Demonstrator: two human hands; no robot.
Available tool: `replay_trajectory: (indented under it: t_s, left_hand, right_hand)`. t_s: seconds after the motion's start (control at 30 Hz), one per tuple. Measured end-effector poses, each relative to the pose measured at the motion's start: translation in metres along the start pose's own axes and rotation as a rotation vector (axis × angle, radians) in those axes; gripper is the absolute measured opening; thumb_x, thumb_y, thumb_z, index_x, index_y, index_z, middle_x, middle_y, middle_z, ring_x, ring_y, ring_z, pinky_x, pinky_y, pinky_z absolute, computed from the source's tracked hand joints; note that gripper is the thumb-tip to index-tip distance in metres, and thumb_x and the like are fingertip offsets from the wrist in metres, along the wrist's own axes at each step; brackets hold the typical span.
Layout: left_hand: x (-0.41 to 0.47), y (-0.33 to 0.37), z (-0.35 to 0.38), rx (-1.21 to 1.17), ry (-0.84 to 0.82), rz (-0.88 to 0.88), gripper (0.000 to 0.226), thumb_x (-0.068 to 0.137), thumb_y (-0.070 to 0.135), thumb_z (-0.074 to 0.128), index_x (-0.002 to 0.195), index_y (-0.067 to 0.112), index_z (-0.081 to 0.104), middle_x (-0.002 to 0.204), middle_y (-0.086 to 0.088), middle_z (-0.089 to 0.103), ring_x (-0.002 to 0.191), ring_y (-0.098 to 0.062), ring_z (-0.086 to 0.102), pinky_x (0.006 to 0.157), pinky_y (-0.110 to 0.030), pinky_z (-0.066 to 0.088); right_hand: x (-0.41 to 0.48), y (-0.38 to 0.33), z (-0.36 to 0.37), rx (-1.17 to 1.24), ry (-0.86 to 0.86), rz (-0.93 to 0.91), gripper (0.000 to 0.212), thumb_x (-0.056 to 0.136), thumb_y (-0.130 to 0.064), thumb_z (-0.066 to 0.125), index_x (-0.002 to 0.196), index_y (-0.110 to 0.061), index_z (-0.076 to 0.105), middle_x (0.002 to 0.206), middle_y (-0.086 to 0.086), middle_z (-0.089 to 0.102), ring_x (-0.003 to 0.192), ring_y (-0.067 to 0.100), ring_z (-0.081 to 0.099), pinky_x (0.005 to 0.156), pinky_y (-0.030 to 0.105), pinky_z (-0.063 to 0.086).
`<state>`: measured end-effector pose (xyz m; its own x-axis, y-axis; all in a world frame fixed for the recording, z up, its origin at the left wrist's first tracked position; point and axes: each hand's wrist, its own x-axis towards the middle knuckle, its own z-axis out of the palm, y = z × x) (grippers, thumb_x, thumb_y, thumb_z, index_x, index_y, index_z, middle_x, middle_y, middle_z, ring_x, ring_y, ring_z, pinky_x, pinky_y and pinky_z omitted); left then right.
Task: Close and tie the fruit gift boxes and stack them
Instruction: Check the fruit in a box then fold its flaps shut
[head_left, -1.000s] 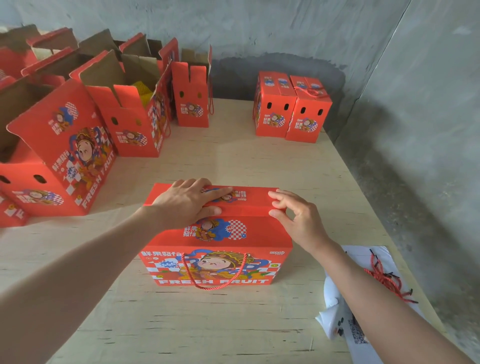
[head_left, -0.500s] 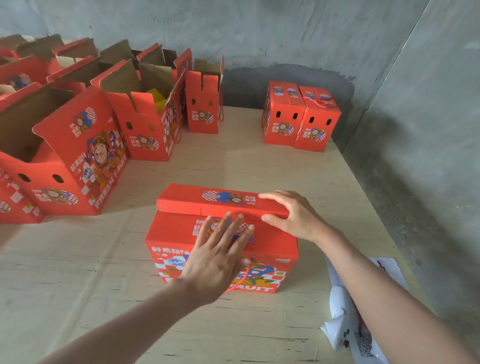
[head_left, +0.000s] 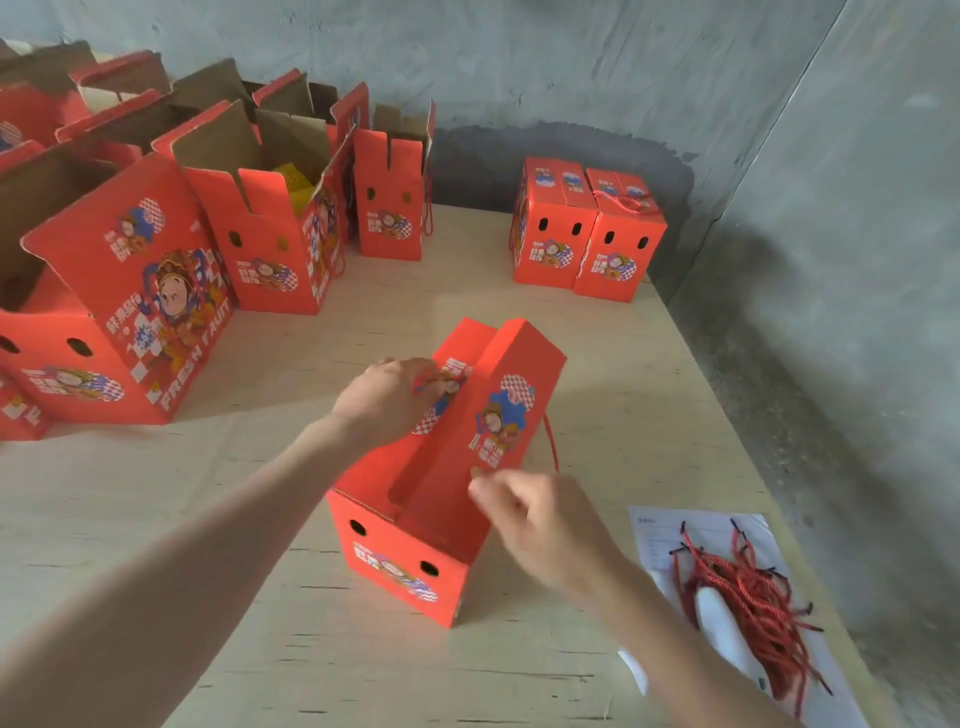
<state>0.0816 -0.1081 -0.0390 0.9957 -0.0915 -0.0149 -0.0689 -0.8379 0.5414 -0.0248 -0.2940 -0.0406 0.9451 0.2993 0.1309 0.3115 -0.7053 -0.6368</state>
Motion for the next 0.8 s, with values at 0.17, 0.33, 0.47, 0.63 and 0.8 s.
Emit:
replay_trajectory:
  t_s: [0.17,0.33,0.47,0.63,0.8]
  left_hand:
    - [-0.089,0.020,0.014,0.099,0.007,0.046,0.097,0.068,0.085,0.006,0.145,0.030,0.031,0.151,0.004,0.032,0.139,-0.015,0.027,0.114,-0.040,0.018]
    - [-0.119,0.007,0.035,0.197,0.083,0.180,0.097,0.073,0.073,0.022,0.146,0.011,0.032,0.152,-0.005,0.032,0.141,-0.020,0.029,0.116,-0.039,0.006]
    - [-0.097,-0.027,0.020,0.197,0.129,0.402,0.083,0.083,0.071,0.034,0.126,0.005,0.060,0.130,-0.008,0.058,0.123,-0.028,0.052,0.106,-0.040,0.024]
    - [-0.050,-0.078,-0.019,0.179,-0.077,0.324,0.073,0.083,0.077,0.006,0.145,0.039,0.019,0.152,0.022,0.016,0.146,-0.012,0.007,0.115,-0.039,-0.008]
    - [-0.017,-0.071,-0.029,0.374,-0.046,0.225,0.039,0.103,0.034,0.030,0.140,0.045,0.037,0.155,0.011,0.022,0.145,-0.017,0.010,0.117,-0.040,0.000]
  right_hand:
    - [0.102,0.048,-0.029,0.039,0.156,0.163,0.073,0.080,-0.030,0.076,0.142,-0.015,0.040,0.147,0.018,0.030,0.141,0.027,0.024,0.113,0.034,0.023]
    - [0.139,0.083,-0.027,0.051,0.021,0.262,0.077,0.080,-0.048,0.071,0.145,-0.026,0.037,0.140,0.011,0.044,0.134,0.024,0.035,0.112,0.036,0.029]
    - [0.124,0.086,-0.017,-0.126,0.164,0.307,0.071,0.083,-0.058,0.061,0.142,-0.023,0.042,0.125,0.015,0.051,0.124,0.032,0.040,0.106,0.039,0.033]
    - [0.072,0.066,-0.011,-0.301,0.290,0.366,0.068,0.087,-0.057,0.055,0.133,-0.008,0.044,0.117,0.021,0.052,0.113,0.037,0.046,0.093,0.041,0.038]
    - [0.005,0.044,-0.003,-0.282,0.254,0.306,0.076,0.079,-0.057,0.065,0.129,-0.001,0.048,0.113,0.018,0.054,0.110,0.037,0.051,0.090,0.040,0.040]
